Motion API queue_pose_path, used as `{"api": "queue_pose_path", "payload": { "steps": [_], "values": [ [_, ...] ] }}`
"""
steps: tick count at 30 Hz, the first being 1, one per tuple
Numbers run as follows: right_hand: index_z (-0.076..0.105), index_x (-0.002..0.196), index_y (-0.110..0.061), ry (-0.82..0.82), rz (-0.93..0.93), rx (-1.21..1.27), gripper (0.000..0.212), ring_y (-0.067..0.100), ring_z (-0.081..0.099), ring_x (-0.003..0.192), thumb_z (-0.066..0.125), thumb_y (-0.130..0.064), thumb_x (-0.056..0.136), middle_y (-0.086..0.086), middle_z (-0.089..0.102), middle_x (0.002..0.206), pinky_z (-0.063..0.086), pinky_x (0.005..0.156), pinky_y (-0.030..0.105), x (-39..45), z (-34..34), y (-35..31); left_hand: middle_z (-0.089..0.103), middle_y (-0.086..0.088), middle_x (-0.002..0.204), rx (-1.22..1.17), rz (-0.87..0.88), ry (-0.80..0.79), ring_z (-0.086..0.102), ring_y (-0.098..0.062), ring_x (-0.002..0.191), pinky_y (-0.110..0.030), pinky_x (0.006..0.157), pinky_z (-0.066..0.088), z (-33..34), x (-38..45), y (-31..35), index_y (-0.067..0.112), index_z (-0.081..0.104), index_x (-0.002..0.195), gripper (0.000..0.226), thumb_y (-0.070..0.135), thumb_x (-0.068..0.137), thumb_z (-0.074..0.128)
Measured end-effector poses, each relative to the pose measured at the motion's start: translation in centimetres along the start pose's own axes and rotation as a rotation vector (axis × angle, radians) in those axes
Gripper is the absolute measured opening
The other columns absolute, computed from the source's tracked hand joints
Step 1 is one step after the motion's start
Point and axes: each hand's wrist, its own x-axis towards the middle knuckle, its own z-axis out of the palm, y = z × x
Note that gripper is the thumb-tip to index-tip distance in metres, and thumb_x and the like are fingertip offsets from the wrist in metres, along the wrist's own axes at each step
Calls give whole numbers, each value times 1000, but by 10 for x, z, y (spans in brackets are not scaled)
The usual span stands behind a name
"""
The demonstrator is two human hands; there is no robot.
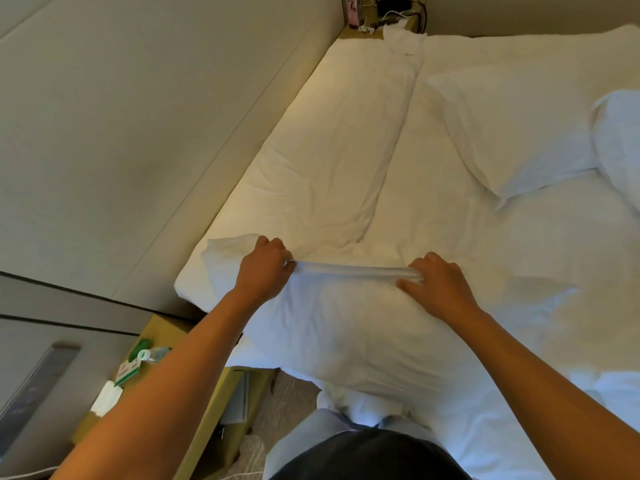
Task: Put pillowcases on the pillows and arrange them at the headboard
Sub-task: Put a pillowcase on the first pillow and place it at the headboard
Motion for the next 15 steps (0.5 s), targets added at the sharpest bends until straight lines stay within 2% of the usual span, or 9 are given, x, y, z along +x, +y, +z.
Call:
{"api": "queue_pose_path", "payload": {
  "steps": [2,4,7,10,13,15],
  "values": [
    [62,80,-20,-1,-8,-20,29,30,62,73,67,-44,96,-5,47,80,34,69,35,-3,3,0,62,4,129,-43,-1,-26,44,-22,126,-37,72,55,4,-2,-1,19,77,100,22,34,97,60],
    [55,70,-20,39,-15,0,34,28,55,63,68,-34,98,-5,43,71,31,63,34,-6,5,-3,59,6,139,-77,13,-63,44,-21,134,-37,80,55,9,-5,-4,21,76,100,20,34,96,61],
    [61,75,-15,120,3,98,27,22,47,61,68,-25,98,-2,47,74,30,58,32,-15,6,-8,67,1,116,-173,7,-150,62,-23,107,-38,80,54,14,-10,-9,21,69,108,22,37,98,57],
    [65,89,-15,147,35,175,14,20,52,66,62,-21,102,-4,51,83,32,55,28,-26,7,-15,65,2,107,-187,3,-173,61,-22,95,-40,79,55,18,-16,-15,22,62,113,24,40,100,54],
    [64,94,-17,187,74,201,13,18,55,68,57,-20,104,-5,56,85,37,58,30,-36,9,-25,60,-2,95,-174,-4,-134,59,-23,87,-39,71,51,20,-19,-22,14,64,99,25,37,101,52],
    [61,88,-20,208,113,195,20,17,56,65,54,-26,106,-7,60,77,39,57,31,-38,9,-32,58,-2,88,-164,22,-112,57,-23,83,-38,66,49,18,-21,-27,13,63,91,25,32,101,51]
  ]
}}
